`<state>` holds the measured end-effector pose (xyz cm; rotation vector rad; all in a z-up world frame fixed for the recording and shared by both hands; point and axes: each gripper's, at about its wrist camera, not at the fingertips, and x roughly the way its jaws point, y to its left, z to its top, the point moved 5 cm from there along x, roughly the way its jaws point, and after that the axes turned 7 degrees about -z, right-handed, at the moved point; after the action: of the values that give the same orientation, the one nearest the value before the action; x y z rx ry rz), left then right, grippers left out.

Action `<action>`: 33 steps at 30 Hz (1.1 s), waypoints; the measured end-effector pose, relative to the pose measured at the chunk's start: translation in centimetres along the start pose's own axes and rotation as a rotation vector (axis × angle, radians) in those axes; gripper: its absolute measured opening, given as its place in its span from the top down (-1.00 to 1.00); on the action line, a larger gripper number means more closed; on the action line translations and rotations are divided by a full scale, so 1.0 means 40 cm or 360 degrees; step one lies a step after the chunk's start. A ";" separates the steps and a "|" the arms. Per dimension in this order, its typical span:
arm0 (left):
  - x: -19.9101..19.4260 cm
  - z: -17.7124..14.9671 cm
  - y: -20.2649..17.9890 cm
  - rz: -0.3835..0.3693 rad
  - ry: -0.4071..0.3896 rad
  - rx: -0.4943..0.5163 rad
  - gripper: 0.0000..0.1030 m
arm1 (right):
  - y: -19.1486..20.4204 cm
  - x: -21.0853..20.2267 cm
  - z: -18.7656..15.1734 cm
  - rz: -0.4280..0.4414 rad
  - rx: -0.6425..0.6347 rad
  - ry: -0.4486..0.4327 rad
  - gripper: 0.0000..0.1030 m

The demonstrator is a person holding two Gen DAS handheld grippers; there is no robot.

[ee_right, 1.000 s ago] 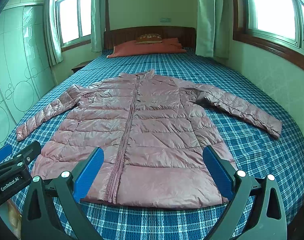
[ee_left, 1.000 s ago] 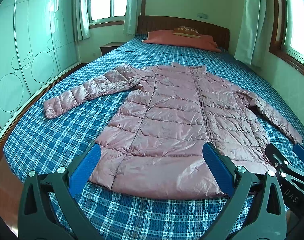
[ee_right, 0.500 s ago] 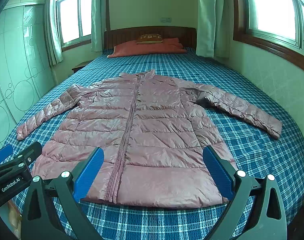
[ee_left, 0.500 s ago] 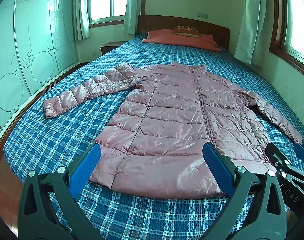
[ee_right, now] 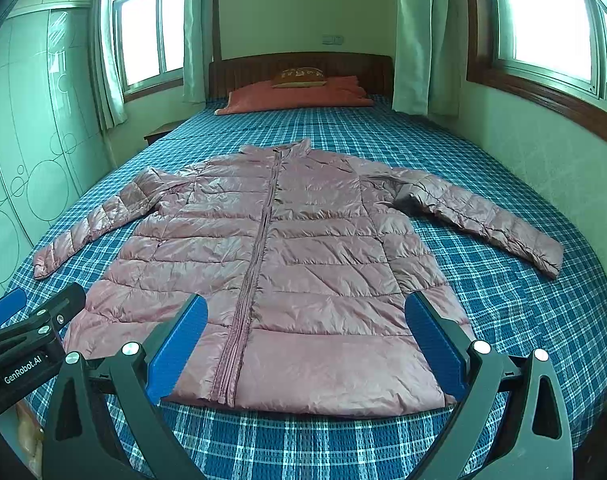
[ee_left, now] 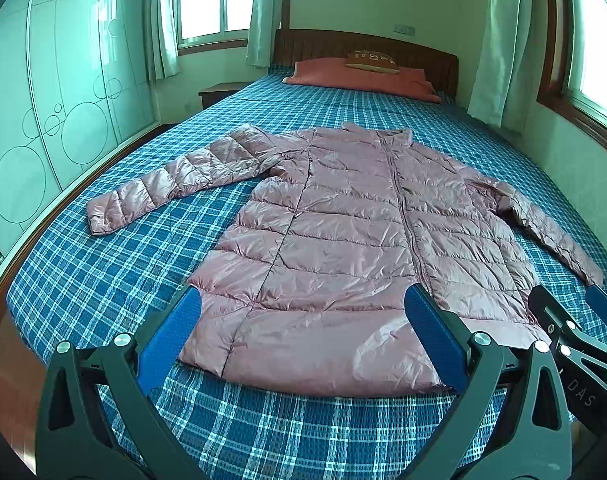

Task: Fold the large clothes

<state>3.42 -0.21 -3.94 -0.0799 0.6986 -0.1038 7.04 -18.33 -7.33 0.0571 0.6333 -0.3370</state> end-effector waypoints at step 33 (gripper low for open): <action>0.295 0.017 0.344 0.0183 0.0278 -0.0613 -0.96 | -0.394 0.269 0.013 -0.0105 0.0643 0.0127 -0.85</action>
<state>13.77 12.01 -12.44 -0.4027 0.8895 0.1372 10.29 -36.42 -12.47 0.4383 0.6390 -0.5250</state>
